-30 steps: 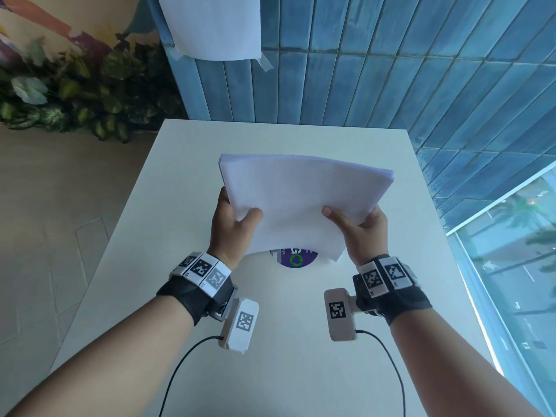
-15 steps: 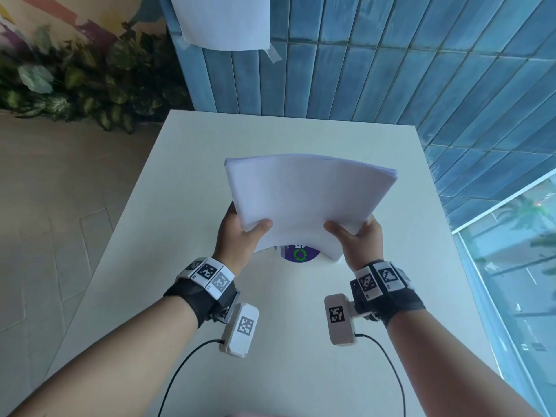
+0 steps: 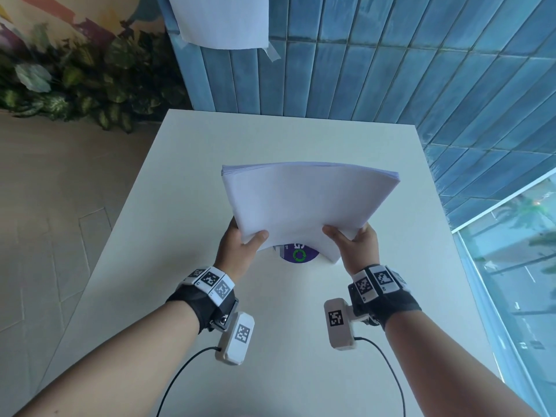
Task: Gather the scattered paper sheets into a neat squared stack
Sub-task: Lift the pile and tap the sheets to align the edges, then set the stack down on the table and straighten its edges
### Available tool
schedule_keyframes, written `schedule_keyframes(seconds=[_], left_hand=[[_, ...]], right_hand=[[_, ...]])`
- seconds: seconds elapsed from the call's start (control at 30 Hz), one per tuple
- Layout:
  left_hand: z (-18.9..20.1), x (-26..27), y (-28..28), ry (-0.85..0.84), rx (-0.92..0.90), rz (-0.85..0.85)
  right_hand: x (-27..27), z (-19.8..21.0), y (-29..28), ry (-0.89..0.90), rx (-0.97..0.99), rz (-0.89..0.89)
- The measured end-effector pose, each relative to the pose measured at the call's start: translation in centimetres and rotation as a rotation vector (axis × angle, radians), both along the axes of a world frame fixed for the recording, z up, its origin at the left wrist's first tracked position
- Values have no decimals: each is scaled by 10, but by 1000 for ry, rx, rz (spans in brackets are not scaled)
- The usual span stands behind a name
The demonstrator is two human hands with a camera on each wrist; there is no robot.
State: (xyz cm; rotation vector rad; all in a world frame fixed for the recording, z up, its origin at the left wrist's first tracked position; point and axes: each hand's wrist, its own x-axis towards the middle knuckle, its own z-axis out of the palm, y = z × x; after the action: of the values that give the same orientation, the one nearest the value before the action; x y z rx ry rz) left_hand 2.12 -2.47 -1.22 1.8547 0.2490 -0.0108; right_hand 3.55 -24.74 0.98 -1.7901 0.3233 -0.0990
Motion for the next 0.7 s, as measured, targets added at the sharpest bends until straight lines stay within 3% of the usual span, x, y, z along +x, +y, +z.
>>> schedule_keyframes(seconds=[0.3,0.43,0.7], left_hand=[[4,1,3,22,87,62],[17,-4,9,46,127,1],[-5,-36,14,377,172,-96]], right_hand=[[5,1,-4,10,-93,36],[5,9,-12,34,-172,79],[-24,-15,-6,409,-229,128]])
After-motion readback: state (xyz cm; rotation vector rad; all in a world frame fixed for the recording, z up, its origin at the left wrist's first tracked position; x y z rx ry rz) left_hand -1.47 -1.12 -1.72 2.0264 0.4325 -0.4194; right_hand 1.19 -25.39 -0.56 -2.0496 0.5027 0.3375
